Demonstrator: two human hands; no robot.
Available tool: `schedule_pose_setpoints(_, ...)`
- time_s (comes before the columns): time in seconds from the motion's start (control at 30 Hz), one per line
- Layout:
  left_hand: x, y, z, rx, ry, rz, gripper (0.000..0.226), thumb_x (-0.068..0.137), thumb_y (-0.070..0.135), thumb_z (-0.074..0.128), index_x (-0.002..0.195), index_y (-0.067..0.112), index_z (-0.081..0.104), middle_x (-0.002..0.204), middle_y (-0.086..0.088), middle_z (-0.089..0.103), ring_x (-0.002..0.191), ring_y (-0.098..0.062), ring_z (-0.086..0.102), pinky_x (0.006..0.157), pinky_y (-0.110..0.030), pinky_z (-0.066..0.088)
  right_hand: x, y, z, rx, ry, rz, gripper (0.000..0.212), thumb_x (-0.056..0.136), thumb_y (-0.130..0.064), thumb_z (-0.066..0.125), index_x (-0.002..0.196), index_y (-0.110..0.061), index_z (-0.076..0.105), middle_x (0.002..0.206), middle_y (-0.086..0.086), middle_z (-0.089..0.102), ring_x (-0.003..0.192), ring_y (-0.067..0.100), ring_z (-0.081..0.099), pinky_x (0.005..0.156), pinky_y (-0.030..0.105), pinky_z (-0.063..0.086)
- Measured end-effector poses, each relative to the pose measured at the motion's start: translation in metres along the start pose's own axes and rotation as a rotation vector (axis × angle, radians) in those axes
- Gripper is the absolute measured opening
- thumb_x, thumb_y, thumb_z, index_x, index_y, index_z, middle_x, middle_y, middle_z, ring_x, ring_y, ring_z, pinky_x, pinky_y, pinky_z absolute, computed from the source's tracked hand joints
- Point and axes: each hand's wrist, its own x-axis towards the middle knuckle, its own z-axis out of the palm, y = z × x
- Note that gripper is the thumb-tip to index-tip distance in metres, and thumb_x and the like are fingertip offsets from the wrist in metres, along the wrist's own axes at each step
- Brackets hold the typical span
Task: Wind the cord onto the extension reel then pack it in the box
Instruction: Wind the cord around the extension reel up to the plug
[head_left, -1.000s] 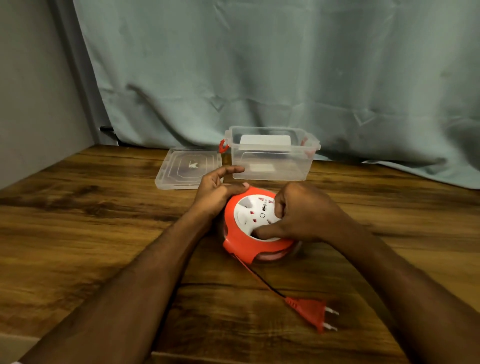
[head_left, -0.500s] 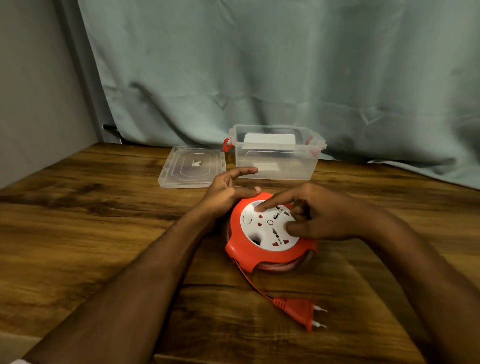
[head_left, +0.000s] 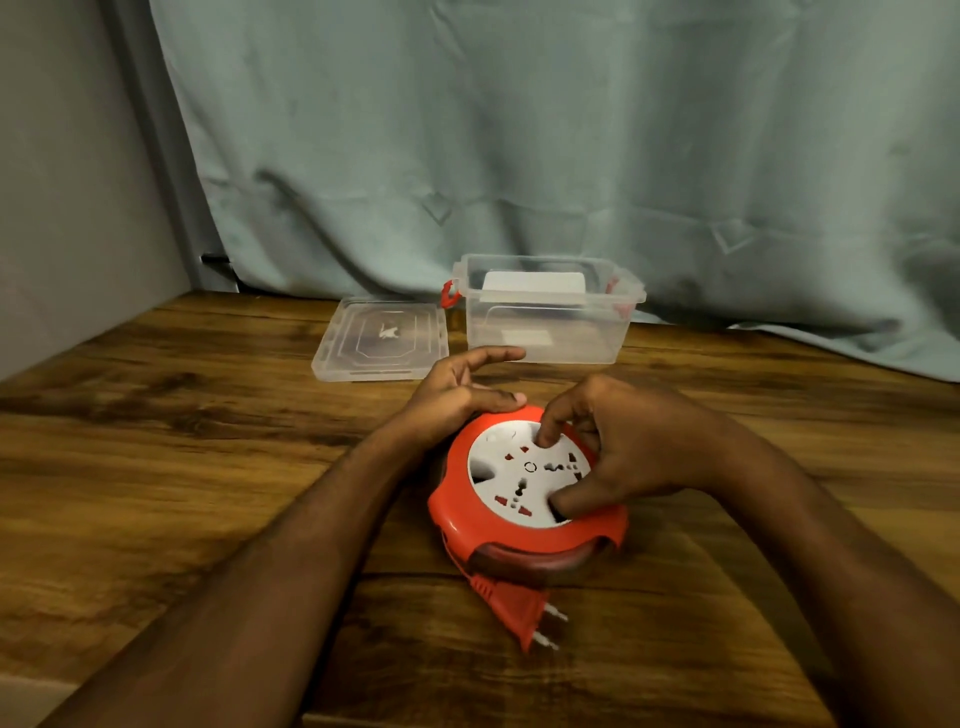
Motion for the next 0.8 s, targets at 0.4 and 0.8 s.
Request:
schedule_pose_setpoints(0.4, 0.005, -0.01, 0.001, 0.015, 0.273, 0.083, 0.042, 0.078, -0.002, 0.076, 0.116, 0.012, 0.067, 0.099, -0.018, 0.073, 0.074, -0.025, 0.072, 0.061, -0.03, 0.056, 0.013, -0.002, 0.015, -0.064, 0.13, 0.133, 0.056, 0.054, -0.08, 0.076, 0.072, -0.029, 0.066, 0.079, -0.017, 0.062, 0.075, 0.005, 0.056, 0.06, 0.027, 0.039)
schedule_pose_setpoints(0.8, 0.006, -0.011, 0.001, 0.064, 0.39, 0.087, 0.026, 0.082, -0.004, 0.071, 0.106, 0.005, 0.071, 0.102, -0.016, 0.073, 0.079, -0.03, 0.071, 0.071, -0.039, 0.061, 0.022, -0.006, 0.028, 0.107, 0.15, 0.336, 0.063, 0.053, -0.079, 0.079, 0.066, -0.02, 0.063, 0.07, -0.007, 0.067, 0.073, 0.014, 0.066, 0.057, 0.03, 0.047)
